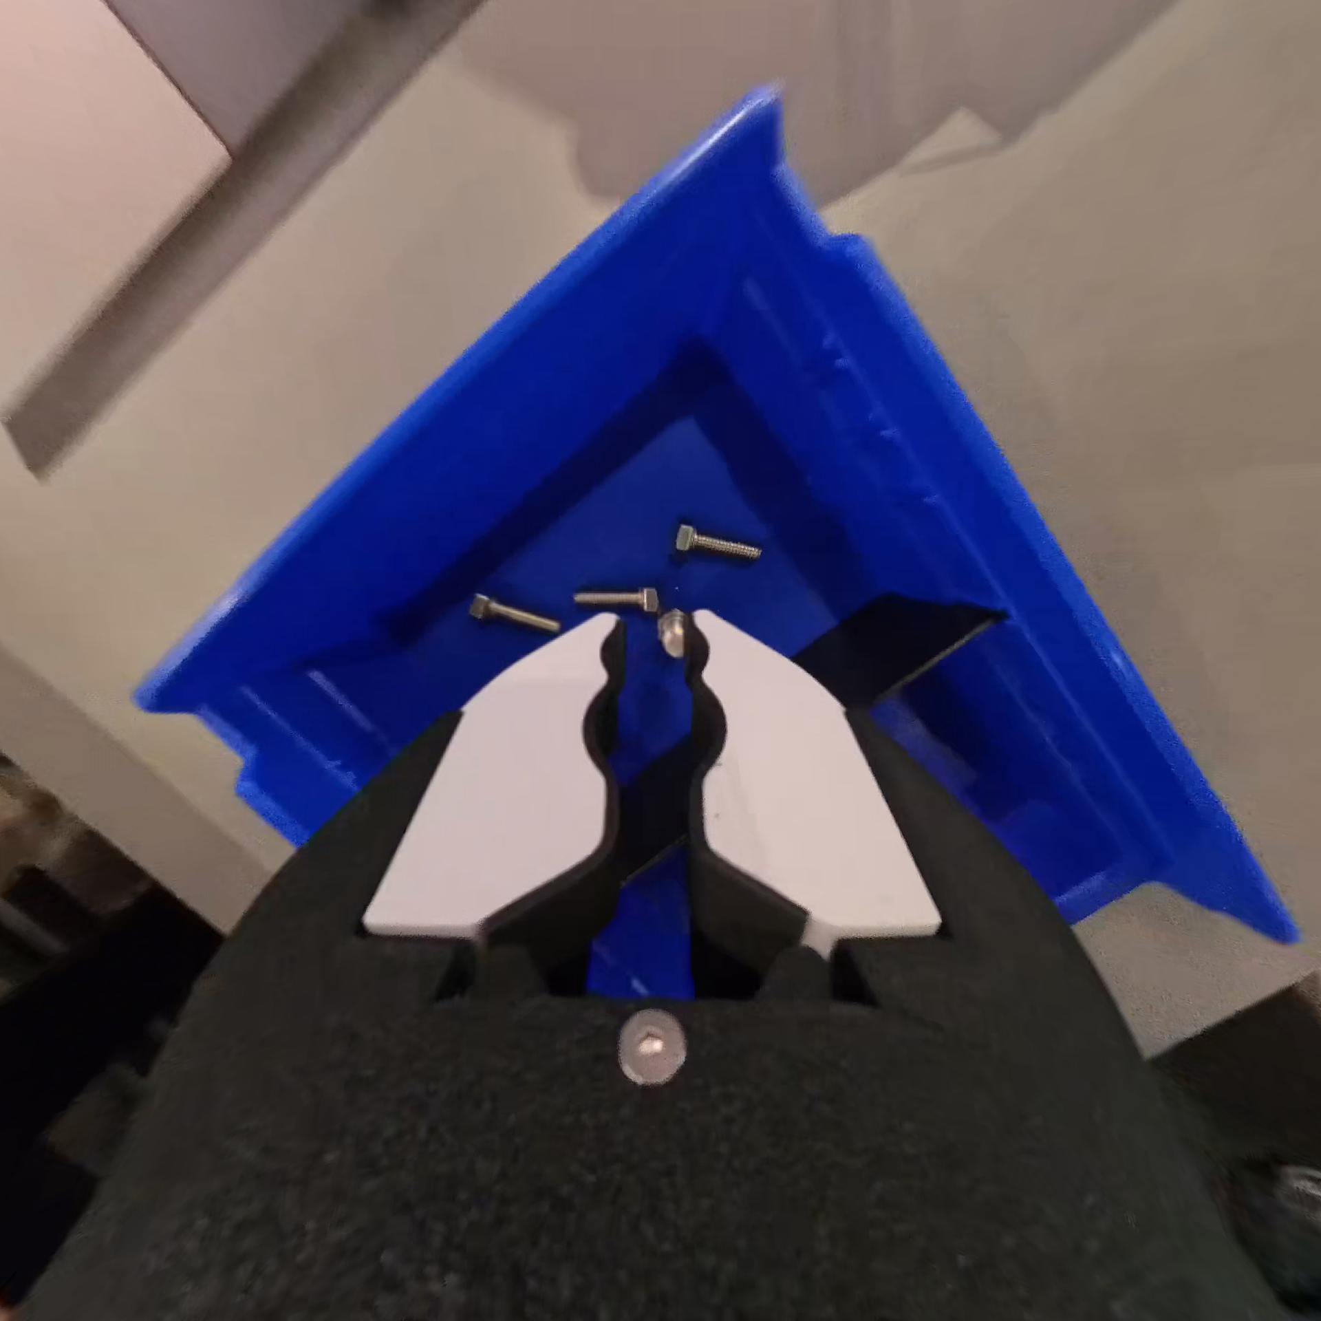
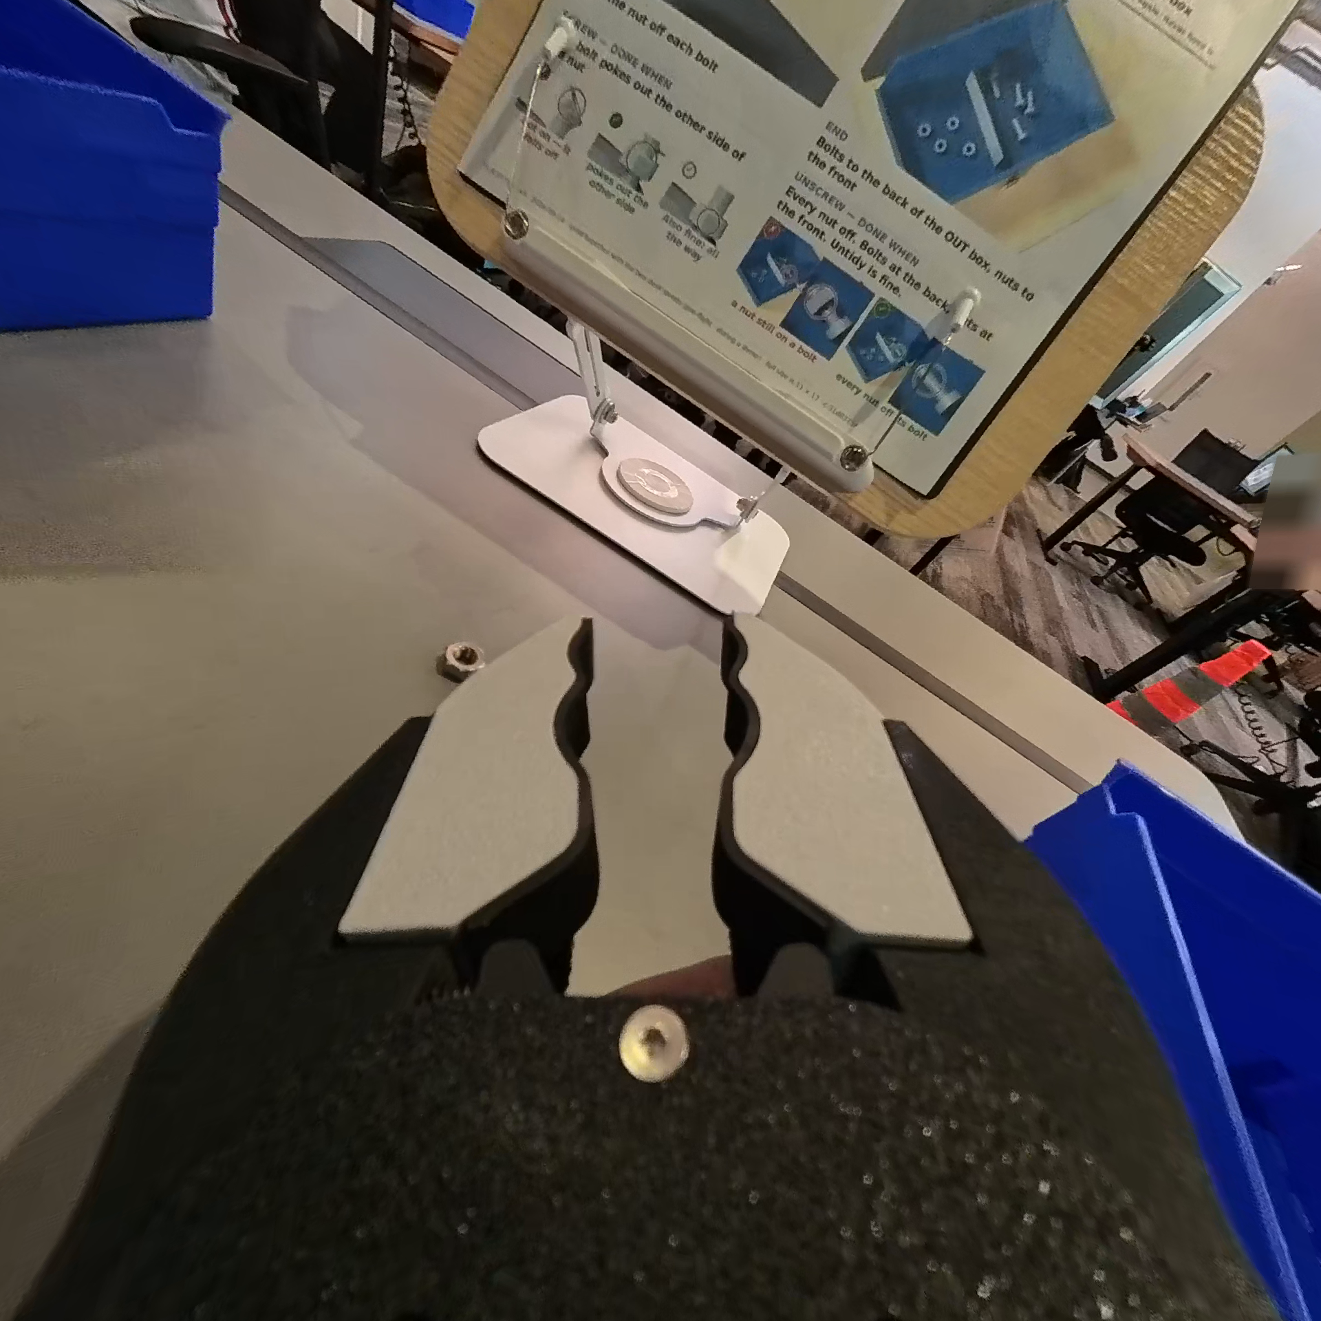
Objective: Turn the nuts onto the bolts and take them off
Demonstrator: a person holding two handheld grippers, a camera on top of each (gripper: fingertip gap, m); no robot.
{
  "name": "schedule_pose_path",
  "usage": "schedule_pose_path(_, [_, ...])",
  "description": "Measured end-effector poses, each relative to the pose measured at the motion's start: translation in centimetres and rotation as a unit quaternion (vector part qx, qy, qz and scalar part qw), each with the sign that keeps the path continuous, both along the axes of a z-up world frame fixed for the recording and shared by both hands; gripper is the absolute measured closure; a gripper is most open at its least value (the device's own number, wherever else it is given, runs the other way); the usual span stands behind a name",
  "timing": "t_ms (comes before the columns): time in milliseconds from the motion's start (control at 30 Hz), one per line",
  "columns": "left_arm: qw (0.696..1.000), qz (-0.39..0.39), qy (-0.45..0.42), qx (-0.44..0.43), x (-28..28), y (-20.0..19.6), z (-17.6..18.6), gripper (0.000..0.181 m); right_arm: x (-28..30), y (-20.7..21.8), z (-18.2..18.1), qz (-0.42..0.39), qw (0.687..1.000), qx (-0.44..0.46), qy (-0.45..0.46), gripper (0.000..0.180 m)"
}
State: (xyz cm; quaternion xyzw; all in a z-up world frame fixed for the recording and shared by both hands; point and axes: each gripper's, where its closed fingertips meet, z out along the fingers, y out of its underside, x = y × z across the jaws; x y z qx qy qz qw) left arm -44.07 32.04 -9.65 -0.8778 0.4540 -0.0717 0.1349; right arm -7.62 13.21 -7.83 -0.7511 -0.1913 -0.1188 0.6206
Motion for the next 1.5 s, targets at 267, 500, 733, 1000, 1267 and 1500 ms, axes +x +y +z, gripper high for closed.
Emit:
schedule_pose_path(267, [0.988, -0.093, -0.079, 0.099, 0.0, -2.9, 4.9, 0.120, 0.4, 0.2, -0.5, -0.002, 1.000, -0.015, 0.002, 0.146])
schedule_pose_path(500, [0.993, 0.033, -0.114, 0.003, -1.1, -3.9, 4.8, 0.118, -0.5, 0.4, -1.9, 0.014, 0.999, -0.043, -0.003, 0.145])
schedule_pose_path(733, [0.993, 0.056, 0.043, -0.092, -1.5, -2.2, -1.7, 0.125, -0.8, 0.4, -2.4, 0.012, 0.998, -0.047, -0.045, 0.146])
schedule_pose_path(1000, [0.986, 0.014, 0.110, -0.126, 0.4, -1.6, -5.1, 0.137, -0.1, 0.2, -1.5, 0.001, 0.998, -0.034, -0.054, 0.146])
schedule_pose_path(1267, [0.927, -0.344, 0.132, 0.067, 2.8, -0.8, -5.4, 0.137, -0.2, 0.0, -1.1, 0.004, 0.998, -0.026, -0.050, 0.148])
schedule_pose_path(1500, [0.836, -0.507, 0.175, 0.121, 2.0, -0.2, -4.6, 0.139, 0.3, 0.2, -1.5, -0.008, 0.997, -0.029, -0.070, 0.148])
